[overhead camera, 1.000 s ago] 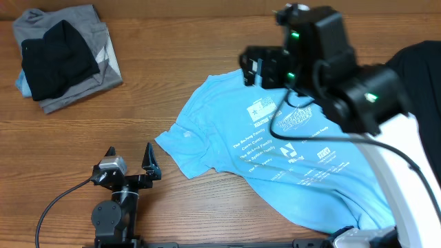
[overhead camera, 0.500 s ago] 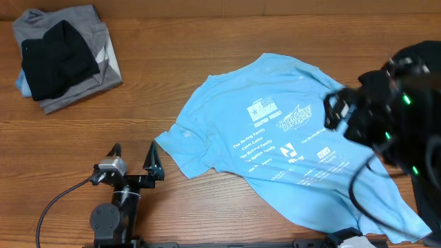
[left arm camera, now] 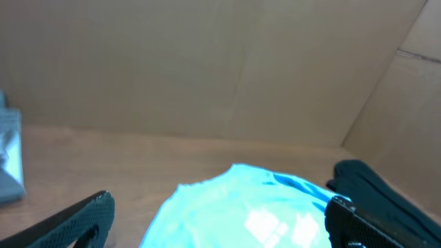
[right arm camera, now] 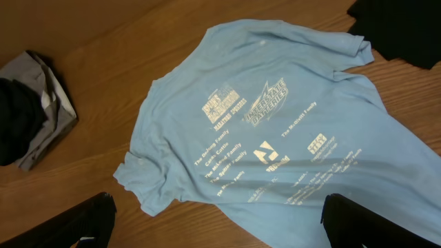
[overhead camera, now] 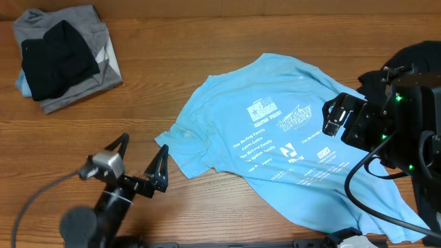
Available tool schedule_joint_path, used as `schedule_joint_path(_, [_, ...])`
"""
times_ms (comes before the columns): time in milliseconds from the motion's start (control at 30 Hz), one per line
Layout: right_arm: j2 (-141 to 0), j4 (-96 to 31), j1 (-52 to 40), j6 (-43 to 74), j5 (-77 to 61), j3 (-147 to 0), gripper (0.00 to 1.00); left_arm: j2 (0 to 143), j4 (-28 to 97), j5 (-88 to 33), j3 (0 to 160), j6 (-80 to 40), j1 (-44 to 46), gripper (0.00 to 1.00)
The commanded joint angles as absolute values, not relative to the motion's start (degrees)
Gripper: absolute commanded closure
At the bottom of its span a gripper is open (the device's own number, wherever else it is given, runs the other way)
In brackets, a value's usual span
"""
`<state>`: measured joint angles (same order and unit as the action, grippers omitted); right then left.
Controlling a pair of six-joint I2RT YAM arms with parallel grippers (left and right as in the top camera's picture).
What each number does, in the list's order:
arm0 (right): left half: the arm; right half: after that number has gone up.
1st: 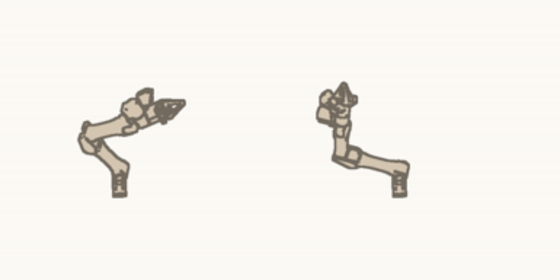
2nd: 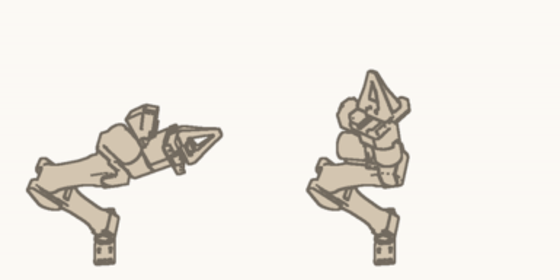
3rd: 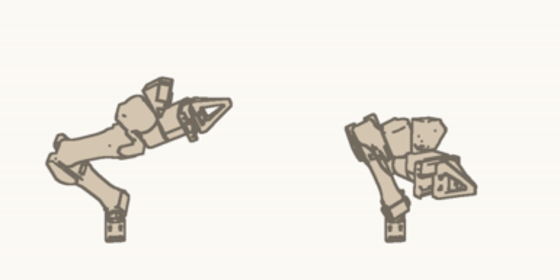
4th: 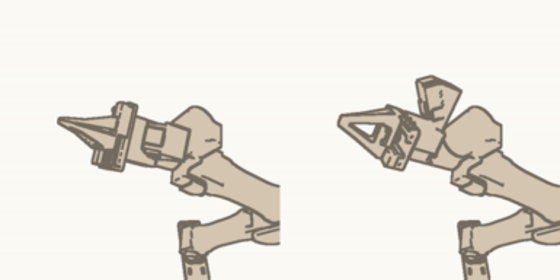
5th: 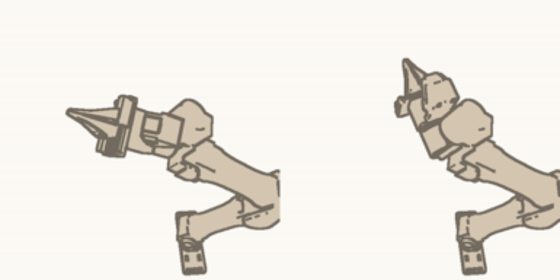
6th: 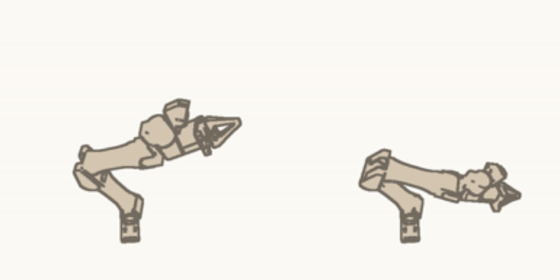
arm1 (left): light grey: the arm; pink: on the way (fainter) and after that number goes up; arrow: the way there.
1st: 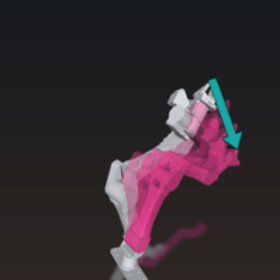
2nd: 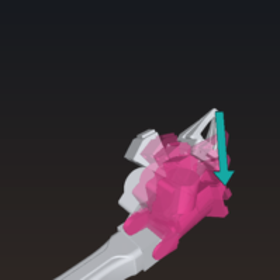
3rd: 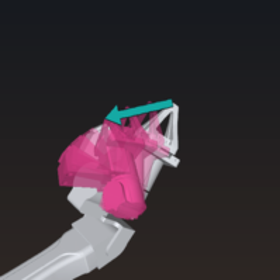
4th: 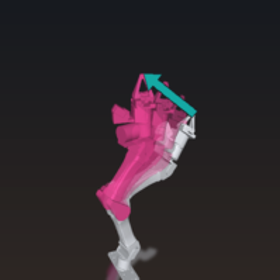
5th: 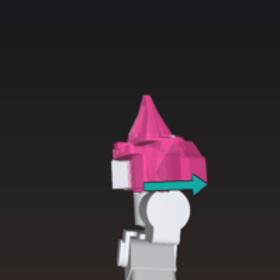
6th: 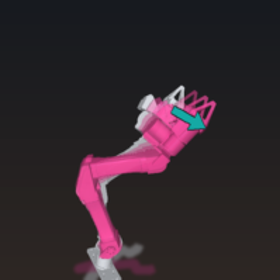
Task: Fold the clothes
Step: 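Grasp the T-shirt's left sleeve edge with the left gripper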
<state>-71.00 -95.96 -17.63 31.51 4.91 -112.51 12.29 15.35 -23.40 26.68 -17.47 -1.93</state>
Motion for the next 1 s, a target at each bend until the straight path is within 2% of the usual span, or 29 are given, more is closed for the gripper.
schedule_joint_path(0, [-71.1, -95.8, -17.5, 31.8, 5.3, -112.9, 0.0, 27.7, 26.0, -23.4, 39.5, -10.4, -2.2, 0.0])
schedule_joint_path(100, [-71.3, -96.4, -17.5, 31.8, 4.9, -112.9, 0.0, 38.5, 31.2, -24.7, 46.8, -10.3, -2.2, 0.0])
schedule_joint_path(300, [-72.0, -97.0, -17.5, 31.8, 4.2, -112.6, 0.0, 56.5, 30.3, -28.9, 51.2, -10.2, -2.2, 0.0])
schedule_joint_path(567, [-72.7, -97.0, -17.5, 31.8, 4.2, -110.9, 0.0, 80.6, 48.6, -14.4, 65.0, -10.2, -0.4, 0.0])
schedule_joint_path(767, [-74.6, -96.8, -17.5, 31.8, 4.2, -110.9, 0.0, 92.7, 51.7, -8.8, 69.3, -8.3, 1.4, 0.0])
schedule_joint_path(967, [-76.5, -96.7, -17.5, 31.8, 3.9, -110.9, 0.0, 98.5, 50.5, -8.1, 69.3, -3.1, 3.3, 0.0])
